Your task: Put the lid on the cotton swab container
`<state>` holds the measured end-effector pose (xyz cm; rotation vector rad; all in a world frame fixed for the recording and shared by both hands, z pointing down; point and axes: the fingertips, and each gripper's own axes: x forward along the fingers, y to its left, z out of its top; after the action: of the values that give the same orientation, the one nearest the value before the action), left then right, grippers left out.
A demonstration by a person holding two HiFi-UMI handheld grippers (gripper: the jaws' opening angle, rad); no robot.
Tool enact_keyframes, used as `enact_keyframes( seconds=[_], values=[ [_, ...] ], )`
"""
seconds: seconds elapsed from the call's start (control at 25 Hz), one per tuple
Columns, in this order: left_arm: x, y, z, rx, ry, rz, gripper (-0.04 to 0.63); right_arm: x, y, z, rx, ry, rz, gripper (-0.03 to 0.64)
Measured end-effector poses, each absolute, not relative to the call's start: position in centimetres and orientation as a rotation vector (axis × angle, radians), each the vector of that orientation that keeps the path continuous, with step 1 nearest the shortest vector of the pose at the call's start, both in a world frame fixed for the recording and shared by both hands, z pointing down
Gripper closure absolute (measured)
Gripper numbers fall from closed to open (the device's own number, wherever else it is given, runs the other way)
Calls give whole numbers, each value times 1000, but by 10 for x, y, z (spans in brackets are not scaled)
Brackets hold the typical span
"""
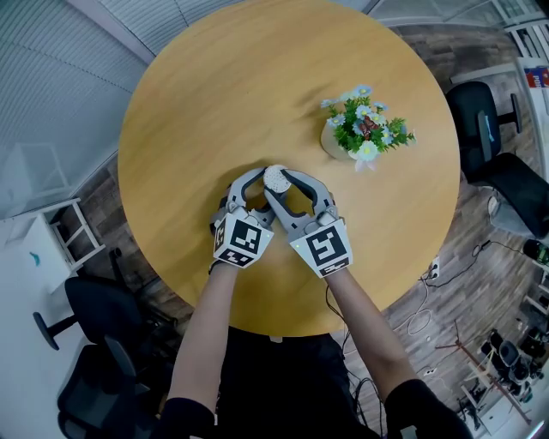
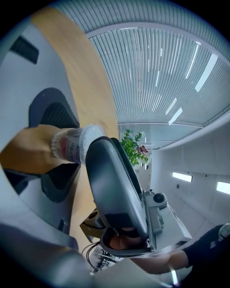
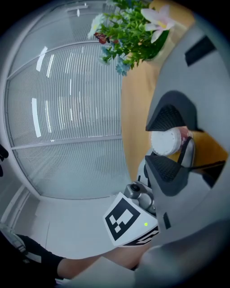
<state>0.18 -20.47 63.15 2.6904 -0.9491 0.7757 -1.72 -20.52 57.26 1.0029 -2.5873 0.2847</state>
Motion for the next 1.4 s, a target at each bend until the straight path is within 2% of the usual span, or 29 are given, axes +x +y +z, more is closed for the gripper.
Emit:
enact_keyframes(
  seconds=[0.48,0.64,1.04,1.4],
  values=[
    [2,-203,631,2701,-932,740,353,-11,-204,568,1002,-2590,231,459],
    [7,-199,635,2710,-889,753,282,-6,-202,568,1012,-2585,255,459],
    [5,-195,627,2719,-891,697,253,11,-188,555,1062,-2560,384,452],
    [-42,-170,592,2643,-924,690,255,26,-151,538,963,-2508,424,469]
  ],
)
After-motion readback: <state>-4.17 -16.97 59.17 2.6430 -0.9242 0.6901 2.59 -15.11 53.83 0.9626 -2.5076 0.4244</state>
